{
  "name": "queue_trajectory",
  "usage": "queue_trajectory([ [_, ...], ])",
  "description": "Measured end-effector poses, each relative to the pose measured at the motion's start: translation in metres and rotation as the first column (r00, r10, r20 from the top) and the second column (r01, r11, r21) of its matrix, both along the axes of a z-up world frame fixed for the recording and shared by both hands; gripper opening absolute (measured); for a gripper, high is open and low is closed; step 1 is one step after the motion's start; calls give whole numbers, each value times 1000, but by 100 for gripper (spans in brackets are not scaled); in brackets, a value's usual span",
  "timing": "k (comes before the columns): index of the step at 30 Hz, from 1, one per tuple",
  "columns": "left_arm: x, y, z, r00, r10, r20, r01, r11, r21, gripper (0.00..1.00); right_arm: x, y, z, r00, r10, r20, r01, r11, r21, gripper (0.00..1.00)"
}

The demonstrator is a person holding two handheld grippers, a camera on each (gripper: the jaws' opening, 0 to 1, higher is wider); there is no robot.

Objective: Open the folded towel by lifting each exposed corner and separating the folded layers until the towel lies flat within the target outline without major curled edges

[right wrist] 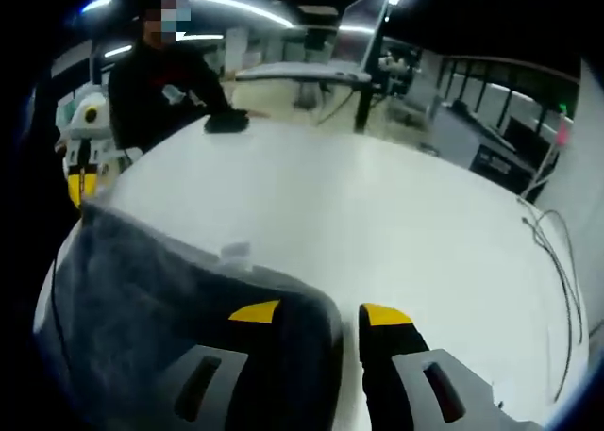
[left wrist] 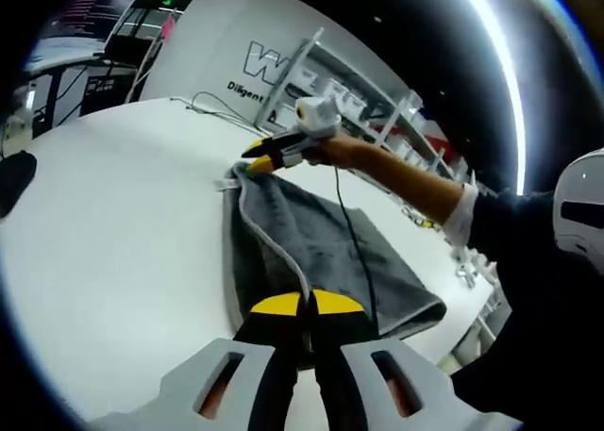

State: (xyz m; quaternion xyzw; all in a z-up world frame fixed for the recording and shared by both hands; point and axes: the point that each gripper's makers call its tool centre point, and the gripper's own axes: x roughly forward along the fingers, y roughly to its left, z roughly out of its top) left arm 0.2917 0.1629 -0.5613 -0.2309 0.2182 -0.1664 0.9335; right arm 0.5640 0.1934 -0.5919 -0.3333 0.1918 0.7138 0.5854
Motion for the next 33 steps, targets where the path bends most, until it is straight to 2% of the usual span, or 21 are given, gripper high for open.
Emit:
queue_trajectory([
  [3,0,0,1,1000,-2,-1,2,1000,1,2,1,0,-3,1000,4,-1,-4,1000,-3,29],
  [7,0,0,3,1000,-10,-2,10,1000,9,2,-1,0,-3,1000,16,-9,-16,1000,-3,20],
  [11,0,-2,1,1000,-15,-1,15,1000,13,2,-2,-2,-3,999,33,19,-33,999,0,17],
  [14,-1,-3,0,1000,-14,1,14,1000,14,2,-1,-2,-2,999,39,36,-39,999,4,9],
  [22,-4,0,2,1000,5,4,-5,1000,22,2,0,-2,-1,997,50,64,-51,999,8,3],
  [33,-5,-1,3,1000,26,0,-26,1000,10,2,-6,-3,1,996,66,66,-66,998,-1,0],
])
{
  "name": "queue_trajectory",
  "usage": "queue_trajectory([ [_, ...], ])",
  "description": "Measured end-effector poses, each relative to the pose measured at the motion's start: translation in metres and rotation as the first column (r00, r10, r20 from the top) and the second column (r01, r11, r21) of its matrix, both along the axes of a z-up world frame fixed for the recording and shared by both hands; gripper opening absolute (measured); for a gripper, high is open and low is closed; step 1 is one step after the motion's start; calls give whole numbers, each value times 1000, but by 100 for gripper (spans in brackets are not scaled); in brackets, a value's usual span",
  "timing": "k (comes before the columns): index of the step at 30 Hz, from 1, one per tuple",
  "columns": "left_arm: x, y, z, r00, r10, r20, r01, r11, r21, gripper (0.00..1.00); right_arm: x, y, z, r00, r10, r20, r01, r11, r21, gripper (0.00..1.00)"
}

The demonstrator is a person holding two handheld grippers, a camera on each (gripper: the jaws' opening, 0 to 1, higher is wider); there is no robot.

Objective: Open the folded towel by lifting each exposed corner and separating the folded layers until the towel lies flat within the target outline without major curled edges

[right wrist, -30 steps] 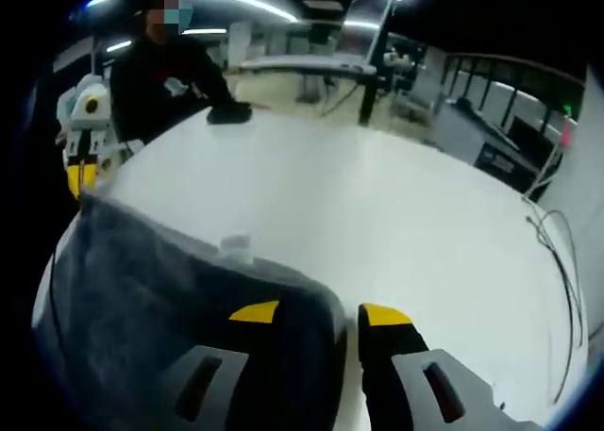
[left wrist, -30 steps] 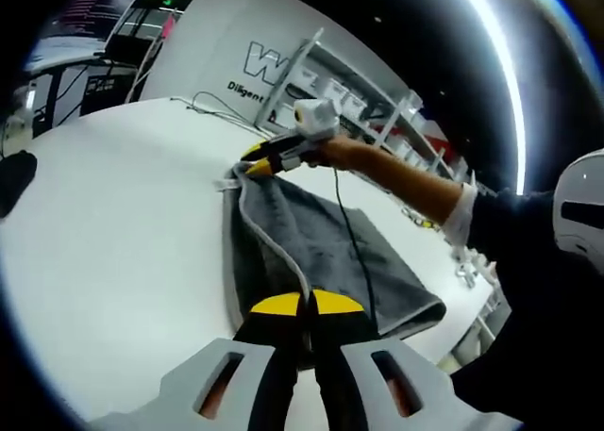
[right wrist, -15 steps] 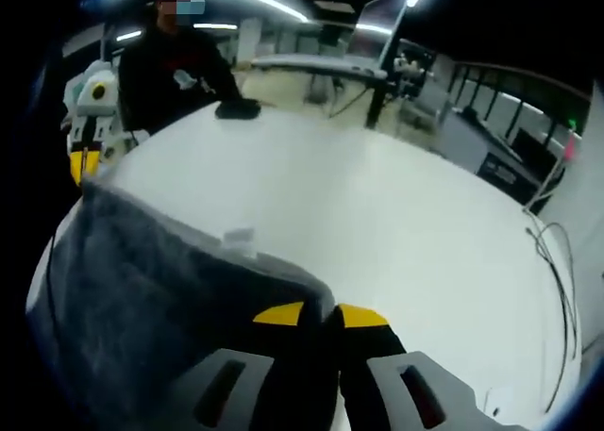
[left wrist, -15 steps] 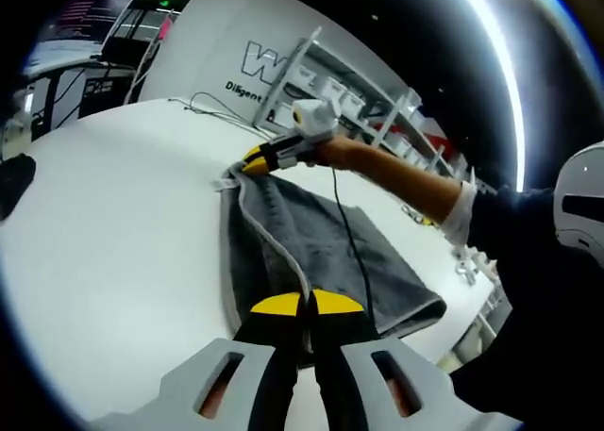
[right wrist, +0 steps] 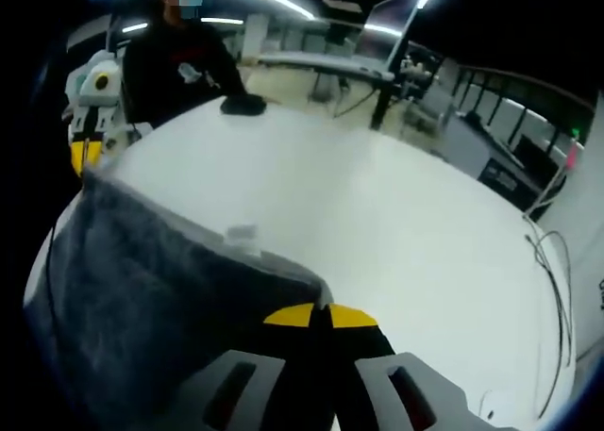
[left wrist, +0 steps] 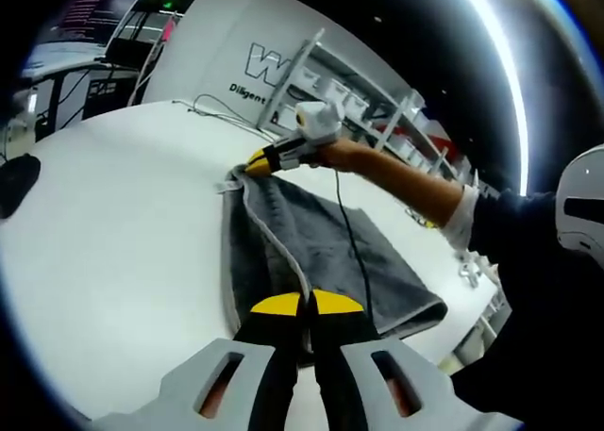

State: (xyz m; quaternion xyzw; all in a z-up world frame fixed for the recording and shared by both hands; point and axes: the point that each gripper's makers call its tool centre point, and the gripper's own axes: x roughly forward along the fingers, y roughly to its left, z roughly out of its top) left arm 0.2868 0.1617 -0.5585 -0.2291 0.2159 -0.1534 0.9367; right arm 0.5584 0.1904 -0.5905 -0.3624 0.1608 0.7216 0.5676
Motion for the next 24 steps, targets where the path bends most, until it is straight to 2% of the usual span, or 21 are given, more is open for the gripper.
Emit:
queue_trajectory([
  [11,1,-3,10,1000,2,30,-3,1000,11,2,0,1,10,999,-18,28,17,1000,17,0],
  [21,7,-9,28,997,-17,79,16,1000,20,2,-2,-1,20,999,-17,41,16,1000,21,0],
  [22,8,-9,31,996,-21,85,18,1000,25,2,1,-3,27,998,-47,40,46,998,33,0],
  [24,9,-7,40,993,-20,115,16,999,38,2,2,-4,30,998,-59,35,58,997,44,0],
])
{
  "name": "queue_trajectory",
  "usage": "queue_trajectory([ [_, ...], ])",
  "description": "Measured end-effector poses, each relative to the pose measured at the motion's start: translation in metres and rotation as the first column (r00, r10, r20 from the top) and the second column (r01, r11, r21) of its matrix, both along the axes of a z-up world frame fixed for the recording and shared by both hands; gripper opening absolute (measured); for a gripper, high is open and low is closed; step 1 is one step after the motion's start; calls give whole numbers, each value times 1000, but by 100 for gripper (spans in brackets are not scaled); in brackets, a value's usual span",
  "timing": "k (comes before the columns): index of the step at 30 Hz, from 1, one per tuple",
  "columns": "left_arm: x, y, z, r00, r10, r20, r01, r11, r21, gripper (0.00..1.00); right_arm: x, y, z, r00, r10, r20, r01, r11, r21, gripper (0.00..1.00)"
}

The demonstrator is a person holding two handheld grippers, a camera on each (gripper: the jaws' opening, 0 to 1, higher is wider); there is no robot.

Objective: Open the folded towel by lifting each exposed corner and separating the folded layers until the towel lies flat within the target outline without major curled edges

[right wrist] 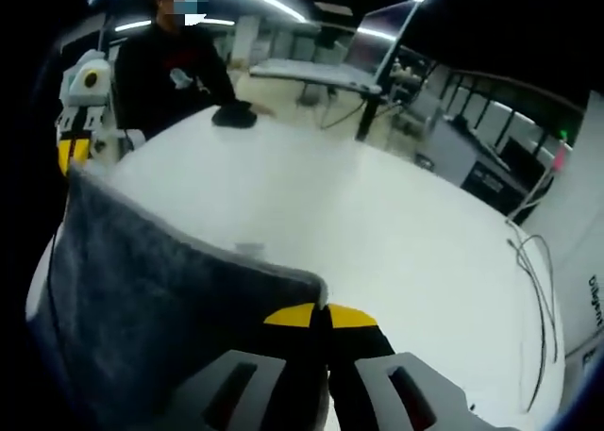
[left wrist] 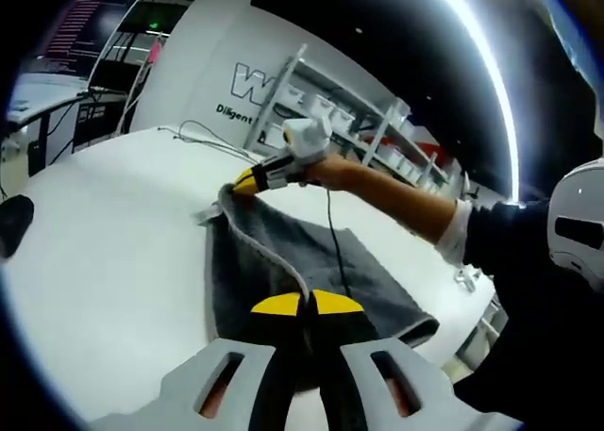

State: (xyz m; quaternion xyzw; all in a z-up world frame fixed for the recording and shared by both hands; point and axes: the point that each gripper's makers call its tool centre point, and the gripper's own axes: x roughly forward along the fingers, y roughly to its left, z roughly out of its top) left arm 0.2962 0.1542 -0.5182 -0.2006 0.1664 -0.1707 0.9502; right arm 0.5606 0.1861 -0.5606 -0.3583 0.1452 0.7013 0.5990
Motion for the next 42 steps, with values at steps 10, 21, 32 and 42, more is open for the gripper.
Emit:
queue_trajectory([
  [10,1,-4,10,1000,-11,26,11,1000,11,2,-1,-5,12,999,-30,-15,31,999,38,0],
  [21,-1,-12,29,995,-33,92,31,999,27,2,1,-14,26,997,-70,-33,73,993,91,0],
  [32,-3,-16,40,991,-27,133,21,999,47,2,-3,-20,42,997,-81,-11,82,988,133,0],
  [42,-5,-21,52,987,-42,157,35,998,46,2,-3,-25,65,994,-106,-16,107,972,209,0],
])
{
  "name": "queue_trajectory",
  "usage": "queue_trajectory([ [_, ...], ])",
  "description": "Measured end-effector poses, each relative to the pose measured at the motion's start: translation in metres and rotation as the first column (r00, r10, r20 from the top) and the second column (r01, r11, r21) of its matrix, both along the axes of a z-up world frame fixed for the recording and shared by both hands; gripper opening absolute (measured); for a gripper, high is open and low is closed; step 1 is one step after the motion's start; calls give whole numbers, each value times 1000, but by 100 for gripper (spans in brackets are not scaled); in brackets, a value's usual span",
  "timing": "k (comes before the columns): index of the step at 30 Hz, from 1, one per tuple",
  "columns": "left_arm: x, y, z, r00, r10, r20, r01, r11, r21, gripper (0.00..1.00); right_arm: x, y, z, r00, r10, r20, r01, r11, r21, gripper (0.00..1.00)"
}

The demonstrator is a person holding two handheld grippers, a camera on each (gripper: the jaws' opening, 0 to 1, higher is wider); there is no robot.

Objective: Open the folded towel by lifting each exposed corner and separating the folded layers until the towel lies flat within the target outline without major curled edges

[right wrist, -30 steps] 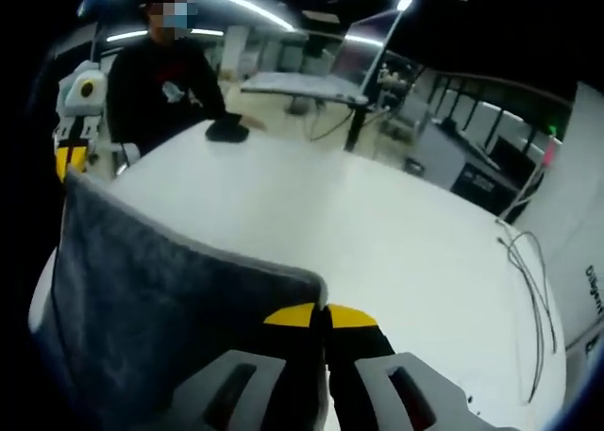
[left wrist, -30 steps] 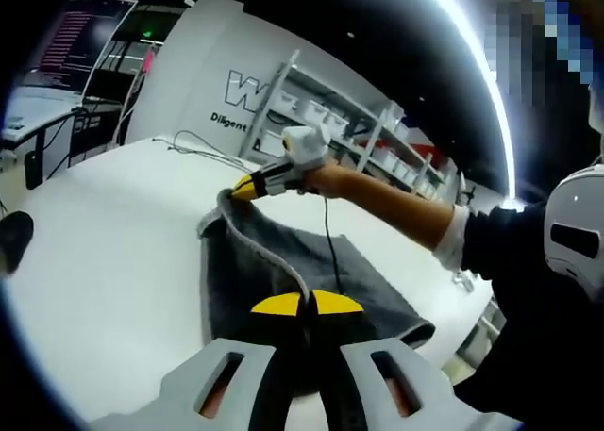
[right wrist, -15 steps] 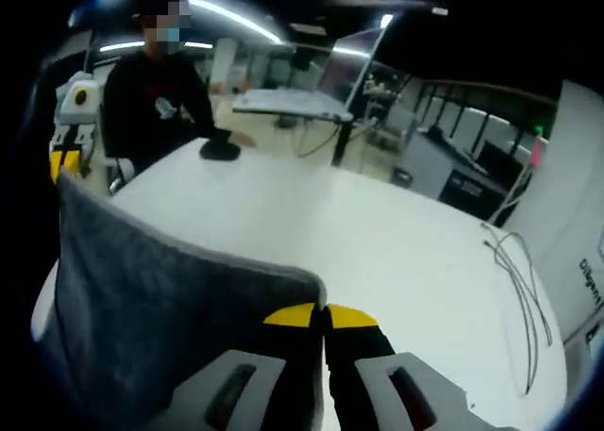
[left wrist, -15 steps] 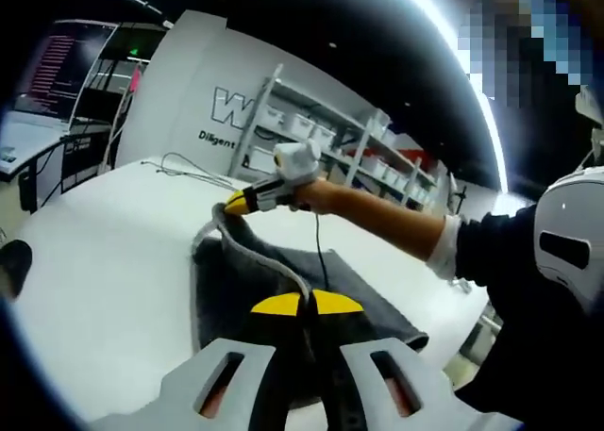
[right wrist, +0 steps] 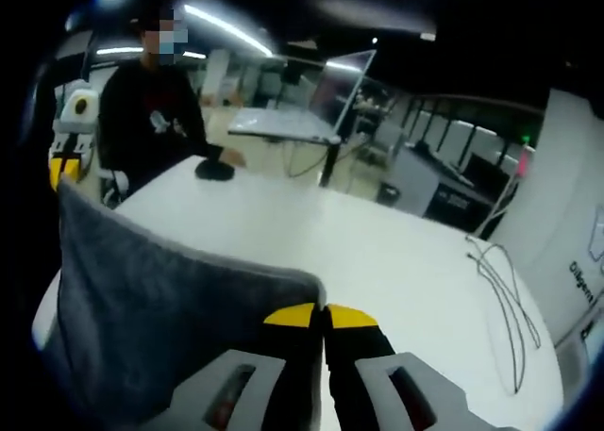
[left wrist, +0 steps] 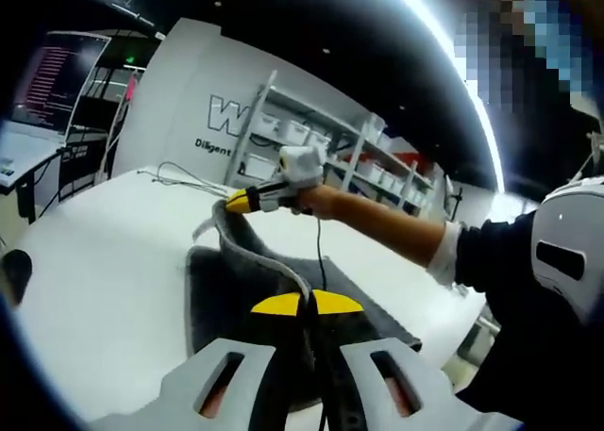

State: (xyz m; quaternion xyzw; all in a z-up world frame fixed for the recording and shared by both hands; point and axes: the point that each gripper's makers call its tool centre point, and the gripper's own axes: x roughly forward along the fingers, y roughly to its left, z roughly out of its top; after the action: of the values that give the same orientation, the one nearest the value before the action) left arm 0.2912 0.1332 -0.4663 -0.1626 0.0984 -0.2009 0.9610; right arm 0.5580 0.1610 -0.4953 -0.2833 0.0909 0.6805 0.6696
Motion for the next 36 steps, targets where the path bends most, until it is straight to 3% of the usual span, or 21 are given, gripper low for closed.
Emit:
queue_trajectory([
  [7,-1,0,9,1000,-11,13,11,1000,24,2,0,-3,8,1000,-15,10,15,1000,23,0],
  [11,-1,-2,16,999,-26,31,26,1000,5,2,-1,-6,13,1000,-22,13,21,999,35,0],
  [36,4,-24,37,993,-79,85,73,995,70,2,12,-48,38,987,-155,-51,161,976,147,0],
])
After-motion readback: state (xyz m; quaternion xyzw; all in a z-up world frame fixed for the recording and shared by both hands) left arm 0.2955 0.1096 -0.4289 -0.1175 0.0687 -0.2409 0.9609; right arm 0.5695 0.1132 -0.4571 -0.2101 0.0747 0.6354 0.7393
